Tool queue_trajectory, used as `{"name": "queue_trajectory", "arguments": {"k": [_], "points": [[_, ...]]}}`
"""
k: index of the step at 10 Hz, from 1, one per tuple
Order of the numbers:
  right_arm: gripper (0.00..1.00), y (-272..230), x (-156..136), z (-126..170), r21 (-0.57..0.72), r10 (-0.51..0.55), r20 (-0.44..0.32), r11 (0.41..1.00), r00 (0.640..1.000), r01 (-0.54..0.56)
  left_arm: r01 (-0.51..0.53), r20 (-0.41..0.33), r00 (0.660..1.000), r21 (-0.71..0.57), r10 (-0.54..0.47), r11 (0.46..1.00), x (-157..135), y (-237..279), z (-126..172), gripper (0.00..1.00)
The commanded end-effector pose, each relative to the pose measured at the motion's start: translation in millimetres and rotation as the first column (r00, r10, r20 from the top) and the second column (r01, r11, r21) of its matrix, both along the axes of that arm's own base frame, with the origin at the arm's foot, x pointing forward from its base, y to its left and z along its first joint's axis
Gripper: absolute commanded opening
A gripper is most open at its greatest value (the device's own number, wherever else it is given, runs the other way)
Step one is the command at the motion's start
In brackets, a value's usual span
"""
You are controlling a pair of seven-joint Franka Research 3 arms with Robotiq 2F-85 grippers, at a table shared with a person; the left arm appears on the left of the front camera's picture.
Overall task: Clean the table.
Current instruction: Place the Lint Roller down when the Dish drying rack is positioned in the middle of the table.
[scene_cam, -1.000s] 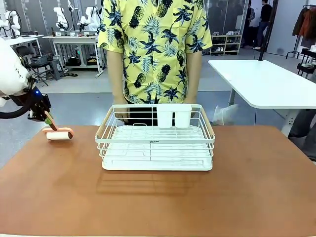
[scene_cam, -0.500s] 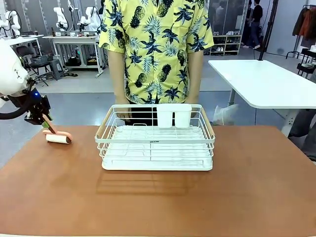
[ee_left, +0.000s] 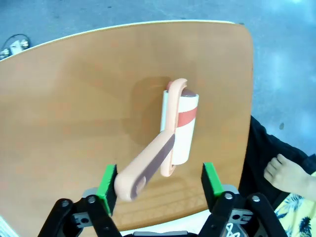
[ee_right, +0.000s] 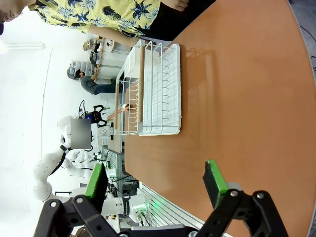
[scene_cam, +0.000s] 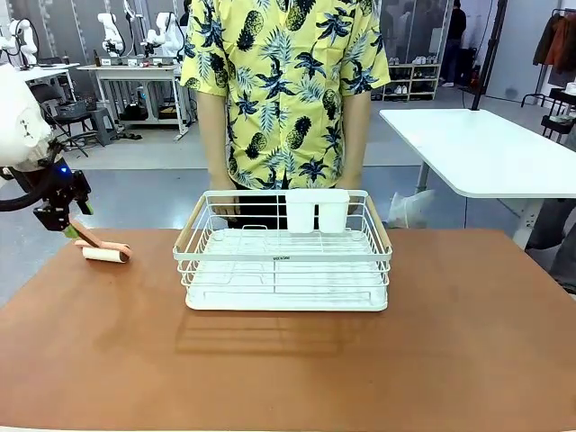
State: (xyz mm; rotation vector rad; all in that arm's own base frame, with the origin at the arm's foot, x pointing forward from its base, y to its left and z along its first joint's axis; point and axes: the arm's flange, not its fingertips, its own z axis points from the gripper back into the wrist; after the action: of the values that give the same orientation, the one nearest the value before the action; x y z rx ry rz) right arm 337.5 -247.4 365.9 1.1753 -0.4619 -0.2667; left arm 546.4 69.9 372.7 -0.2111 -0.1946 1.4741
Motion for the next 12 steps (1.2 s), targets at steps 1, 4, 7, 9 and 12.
{"name": "queue_trajectory", "arguments": {"k": [1,4,7,9,12], "points": [[1.00,1.0,-0.1,3.2,0.005,-0.007,0.002,1.000,1.000,0.007,-0.035,-0.086,0.996,0.009,0.036,0.999,-4.8,-6.7,33.7,1.00],[1.00,1.0,-0.1,3.2,0.005,-0.007,0.002,1.000,1.000,0.007,-0.039,-0.127,0.991,0.038,0.044,0.999,-5.8,-8.1,54.2,1.00],[1.00,1.0,-0.1,3.2,0.005,-0.007,0.002,1.000,1.000,0.007,-0.065,-0.100,0.993,0.024,0.067,0.998,-0.1,-6.2,56.9,1.00],[1.00,1.0,-0.1,3.2,0.005,-0.007,0.002,1.000,1.000,0.007,-0.022,-0.104,0.994,0.020,0.024,1.000,-5.6,-7.0,57.2,1.00],[1.00,1.0,-0.1,3.2,0.005,-0.007,0.002,1.000,1.000,0.007,-0.022,-0.104,0.994,0.020,0.024,1.000,-5.6,-7.0,57.2,1.00]]}}
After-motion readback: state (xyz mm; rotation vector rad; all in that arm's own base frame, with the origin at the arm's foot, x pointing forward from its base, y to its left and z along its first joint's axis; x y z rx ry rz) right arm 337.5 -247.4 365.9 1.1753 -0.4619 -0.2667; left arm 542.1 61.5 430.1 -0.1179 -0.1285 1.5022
